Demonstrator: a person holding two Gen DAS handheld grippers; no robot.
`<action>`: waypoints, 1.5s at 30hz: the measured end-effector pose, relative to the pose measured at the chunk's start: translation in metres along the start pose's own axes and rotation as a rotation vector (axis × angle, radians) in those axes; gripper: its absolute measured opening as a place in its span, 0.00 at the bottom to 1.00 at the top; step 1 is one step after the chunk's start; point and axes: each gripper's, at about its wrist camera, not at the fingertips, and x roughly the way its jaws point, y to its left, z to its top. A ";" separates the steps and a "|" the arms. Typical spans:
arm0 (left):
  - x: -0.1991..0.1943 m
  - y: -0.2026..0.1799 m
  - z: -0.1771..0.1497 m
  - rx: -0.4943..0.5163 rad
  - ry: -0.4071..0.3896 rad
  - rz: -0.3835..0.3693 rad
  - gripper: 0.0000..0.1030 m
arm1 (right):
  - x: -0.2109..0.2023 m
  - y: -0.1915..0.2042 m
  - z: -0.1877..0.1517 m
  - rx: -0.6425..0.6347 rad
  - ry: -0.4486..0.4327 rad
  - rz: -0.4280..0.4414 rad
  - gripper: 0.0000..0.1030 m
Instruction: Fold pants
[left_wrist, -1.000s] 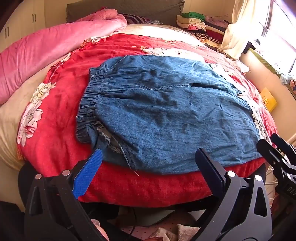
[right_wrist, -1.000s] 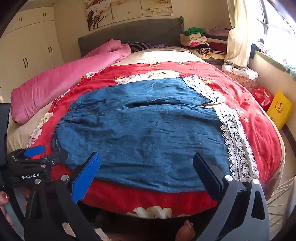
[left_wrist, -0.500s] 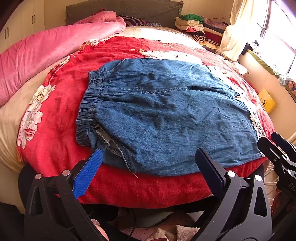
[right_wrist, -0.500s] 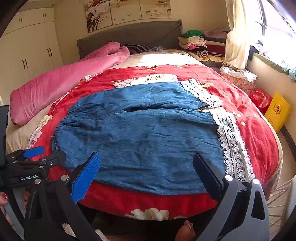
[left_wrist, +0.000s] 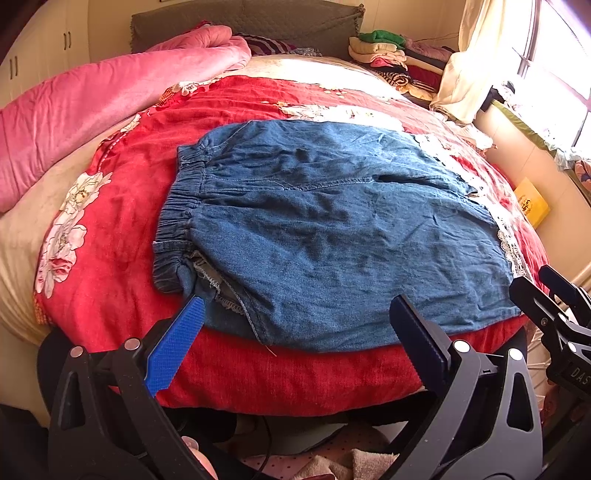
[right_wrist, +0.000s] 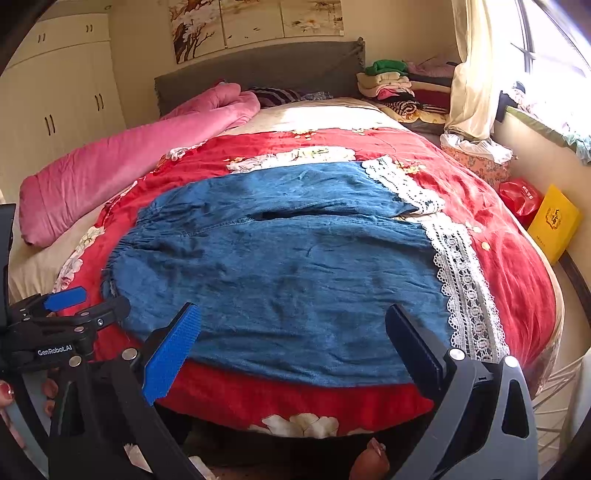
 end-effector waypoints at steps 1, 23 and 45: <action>0.000 0.000 0.000 0.000 0.000 0.002 0.92 | 0.000 0.000 0.000 0.001 0.001 -0.001 0.96; -0.001 0.000 0.000 -0.004 -0.003 0.007 0.92 | 0.005 0.000 -0.002 0.009 0.014 0.001 0.96; 0.038 0.057 0.051 -0.046 0.017 0.033 0.92 | 0.074 -0.001 0.073 -0.072 0.092 0.087 0.96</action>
